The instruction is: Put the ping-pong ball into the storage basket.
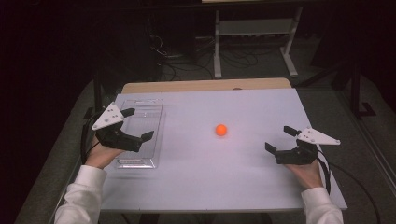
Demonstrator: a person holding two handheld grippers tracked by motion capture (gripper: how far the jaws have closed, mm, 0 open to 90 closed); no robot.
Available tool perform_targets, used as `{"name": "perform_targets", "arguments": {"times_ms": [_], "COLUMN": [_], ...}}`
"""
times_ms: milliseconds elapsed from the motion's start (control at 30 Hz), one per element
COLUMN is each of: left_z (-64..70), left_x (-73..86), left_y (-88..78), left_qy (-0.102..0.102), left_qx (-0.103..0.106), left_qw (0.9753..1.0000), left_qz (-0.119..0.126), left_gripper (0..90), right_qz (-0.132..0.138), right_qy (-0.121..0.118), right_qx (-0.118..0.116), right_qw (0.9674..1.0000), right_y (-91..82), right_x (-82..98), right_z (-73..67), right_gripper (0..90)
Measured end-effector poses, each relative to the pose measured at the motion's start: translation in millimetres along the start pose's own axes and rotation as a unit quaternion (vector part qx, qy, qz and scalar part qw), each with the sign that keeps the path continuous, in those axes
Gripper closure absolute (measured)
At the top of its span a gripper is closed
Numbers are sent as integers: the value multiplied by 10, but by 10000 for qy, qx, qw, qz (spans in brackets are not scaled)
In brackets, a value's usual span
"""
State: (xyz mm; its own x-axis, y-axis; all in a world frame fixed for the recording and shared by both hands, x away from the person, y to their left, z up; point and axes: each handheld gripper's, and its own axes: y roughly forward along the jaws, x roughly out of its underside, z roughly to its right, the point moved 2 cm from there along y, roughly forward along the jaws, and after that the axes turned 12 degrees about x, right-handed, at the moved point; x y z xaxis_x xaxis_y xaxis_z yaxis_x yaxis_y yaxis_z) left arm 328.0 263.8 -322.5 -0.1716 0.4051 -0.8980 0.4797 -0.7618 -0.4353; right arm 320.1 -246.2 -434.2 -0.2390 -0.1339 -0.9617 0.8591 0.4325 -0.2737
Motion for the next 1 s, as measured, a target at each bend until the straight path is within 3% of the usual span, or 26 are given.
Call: {"name": "perform_targets", "arguments": {"times_ms": [1000], "left_z": [-54], "left_x": [-279], "left_y": [231], "left_qy": [225], "left_qx": [384], "left_qw": [9975], "left_qz": [-541], "left_gripper": [0], "right_qz": [0], "right_qy": [15], "right_qx": [-8], "right_qw": [10000], "right_y": [1], "right_x": [-1], "right_z": [-3], "right_gripper": [0]}}
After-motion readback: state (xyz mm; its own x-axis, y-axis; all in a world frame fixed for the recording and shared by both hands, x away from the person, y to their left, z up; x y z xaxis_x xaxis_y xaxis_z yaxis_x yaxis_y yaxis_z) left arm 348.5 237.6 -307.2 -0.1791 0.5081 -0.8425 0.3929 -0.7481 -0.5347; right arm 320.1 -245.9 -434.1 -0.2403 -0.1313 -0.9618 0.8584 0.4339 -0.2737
